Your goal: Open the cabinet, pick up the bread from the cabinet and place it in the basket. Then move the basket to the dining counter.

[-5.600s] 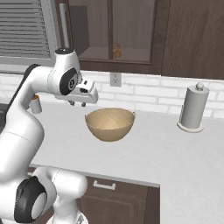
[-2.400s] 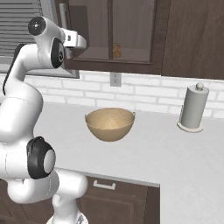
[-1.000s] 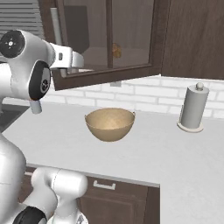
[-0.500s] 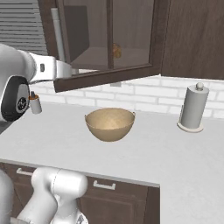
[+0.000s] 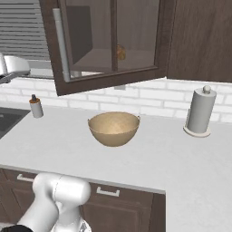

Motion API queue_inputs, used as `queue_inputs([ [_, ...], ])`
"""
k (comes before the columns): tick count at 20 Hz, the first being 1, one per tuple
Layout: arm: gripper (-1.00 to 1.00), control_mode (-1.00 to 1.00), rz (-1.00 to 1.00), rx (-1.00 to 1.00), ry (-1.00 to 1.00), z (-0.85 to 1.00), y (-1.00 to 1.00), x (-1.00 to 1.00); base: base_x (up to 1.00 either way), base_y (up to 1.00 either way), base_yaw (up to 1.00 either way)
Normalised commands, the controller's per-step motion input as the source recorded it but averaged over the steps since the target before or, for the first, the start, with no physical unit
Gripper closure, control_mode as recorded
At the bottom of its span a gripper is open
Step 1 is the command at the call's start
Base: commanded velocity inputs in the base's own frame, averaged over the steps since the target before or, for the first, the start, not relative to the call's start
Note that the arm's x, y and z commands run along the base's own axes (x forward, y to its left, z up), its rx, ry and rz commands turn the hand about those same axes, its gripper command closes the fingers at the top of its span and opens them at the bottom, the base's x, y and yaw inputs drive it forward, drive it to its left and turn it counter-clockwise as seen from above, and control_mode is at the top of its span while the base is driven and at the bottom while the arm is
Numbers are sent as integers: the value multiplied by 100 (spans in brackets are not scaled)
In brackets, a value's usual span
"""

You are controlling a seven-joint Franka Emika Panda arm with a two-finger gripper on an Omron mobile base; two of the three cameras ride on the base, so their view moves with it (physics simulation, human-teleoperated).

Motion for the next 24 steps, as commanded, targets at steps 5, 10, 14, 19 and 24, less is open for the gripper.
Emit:
queue_inputs([
  [5,-100,-100,-9,-24,12,-4,78,100,0,0,0],
  [10,-100,-100,-15,-8,27,-14,8,100,0,0,0],
  [14,-100,-100,-4,-2,10,-7,-26,100,0,0,0],
  [19,-100,-100,-1,0,6,-2,-64,96,0,0,0],
  [24,-100,-100,0,0,0,-5,-93,20,0,0,0],
])
